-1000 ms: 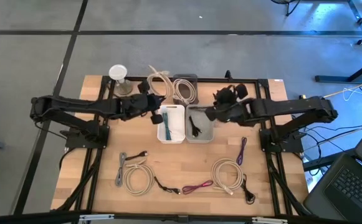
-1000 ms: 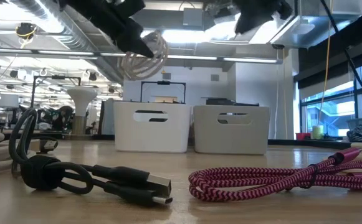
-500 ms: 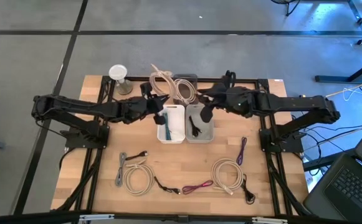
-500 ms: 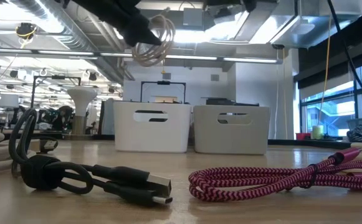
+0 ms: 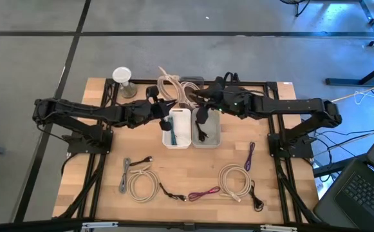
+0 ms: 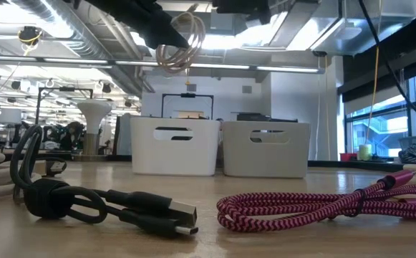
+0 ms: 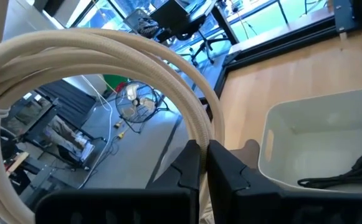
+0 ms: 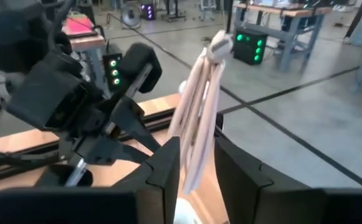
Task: Pick & Place USB Port
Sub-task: Put the light brown HDMI cable into the black bin
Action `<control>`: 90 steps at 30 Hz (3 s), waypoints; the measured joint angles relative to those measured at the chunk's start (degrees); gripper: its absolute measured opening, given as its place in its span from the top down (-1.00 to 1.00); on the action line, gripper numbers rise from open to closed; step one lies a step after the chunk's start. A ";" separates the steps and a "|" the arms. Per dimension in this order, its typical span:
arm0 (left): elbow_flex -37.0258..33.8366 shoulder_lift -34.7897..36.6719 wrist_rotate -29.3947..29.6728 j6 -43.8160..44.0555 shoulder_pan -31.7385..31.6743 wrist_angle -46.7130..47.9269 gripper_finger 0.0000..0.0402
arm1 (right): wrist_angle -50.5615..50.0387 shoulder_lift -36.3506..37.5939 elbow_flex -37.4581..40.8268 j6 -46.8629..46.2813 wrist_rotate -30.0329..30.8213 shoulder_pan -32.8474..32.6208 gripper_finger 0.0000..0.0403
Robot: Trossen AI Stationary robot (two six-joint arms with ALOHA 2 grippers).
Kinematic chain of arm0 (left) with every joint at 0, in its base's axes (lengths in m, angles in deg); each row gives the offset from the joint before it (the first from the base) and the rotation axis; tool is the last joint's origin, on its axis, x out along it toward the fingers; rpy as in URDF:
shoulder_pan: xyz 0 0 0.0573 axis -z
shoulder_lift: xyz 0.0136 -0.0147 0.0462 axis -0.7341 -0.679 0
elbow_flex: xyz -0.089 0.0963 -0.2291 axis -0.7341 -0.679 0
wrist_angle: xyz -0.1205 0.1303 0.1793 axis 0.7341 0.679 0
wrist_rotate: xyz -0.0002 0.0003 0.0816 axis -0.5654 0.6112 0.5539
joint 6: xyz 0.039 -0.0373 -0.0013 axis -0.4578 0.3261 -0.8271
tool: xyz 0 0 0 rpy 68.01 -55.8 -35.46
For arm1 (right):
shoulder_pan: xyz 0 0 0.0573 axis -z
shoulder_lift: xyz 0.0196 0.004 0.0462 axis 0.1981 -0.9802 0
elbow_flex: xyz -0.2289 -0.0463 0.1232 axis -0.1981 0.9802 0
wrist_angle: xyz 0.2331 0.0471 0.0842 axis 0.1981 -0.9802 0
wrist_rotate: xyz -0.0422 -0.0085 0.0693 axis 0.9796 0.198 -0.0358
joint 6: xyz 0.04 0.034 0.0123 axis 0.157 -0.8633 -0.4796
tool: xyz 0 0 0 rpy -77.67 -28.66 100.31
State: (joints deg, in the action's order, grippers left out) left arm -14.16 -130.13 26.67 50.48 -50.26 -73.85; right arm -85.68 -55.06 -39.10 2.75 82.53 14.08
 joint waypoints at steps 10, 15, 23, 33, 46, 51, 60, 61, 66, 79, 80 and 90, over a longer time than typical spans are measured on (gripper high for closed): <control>0.00 0.00 0.04 0.04 0.00 0.07 0.98 | 4.14 -2.01 0.00 -1.25 -8.50 2.39 0.14; 0.00 0.00 -0.39 0.12 0.00 0.04 0.98 | 6.40 -3.65 -0.02 -1.49 -9.10 2.80 0.07; 0.00 0.00 -0.44 0.13 0.00 0.07 0.98 | 12.07 -7.24 -0.02 -1.49 -12.88 3.84 0.13; 0.00 0.04 -0.43 0.58 0.00 1.20 0.98 | 12.31 -10.97 -3.25 0.95 -13.29 4.00 0.61; 0.00 0.04 0.02 -0.01 0.04 2.79 0.97 | 9.06 -11.21 -4.50 5.55 -11.95 3.93 0.98; 0.13 0.04 0.00 -0.07 0.04 2.50 0.95 | 6.54 -9.41 -4.50 7.77 -9.68 3.89 0.99; -0.08 0.07 0.22 -0.37 0.04 2.74 0.75 | -7.04 -2.84 -4.70 10.27 8.28 4.15 1.00; 0.02 0.13 0.22 -0.55 0.04 2.32 0.73 | -8.72 -2.58 -4.61 10.25 9.75 4.15 1.00; -0.04 -0.01 -0.90 -1.32 0.39 2.31 0.65 | -14.49 -2.26 -4.57 8.74 10.99 4.37 1.00; -0.04 0.00 2.35 0.66 1.41 0.02 0.33 | -22.81 -2.46 -2.26 -3.67 10.30 10.28 1.00; -0.04 0.00 2.04 1.09 1.48 0.02 0.33 | -21.83 -2.46 -1.69 -4.73 10.31 10.69 1.00; -0.04 0.00 1.59 1.94 2.42 0.03 0.36 | -13.59 -9.48 0.98 -10.63 10.11 11.80 1.00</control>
State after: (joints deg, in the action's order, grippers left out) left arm -14.20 -130.13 28.26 52.42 -47.84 -73.82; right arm -99.27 -64.54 -38.11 -7.88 92.64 25.88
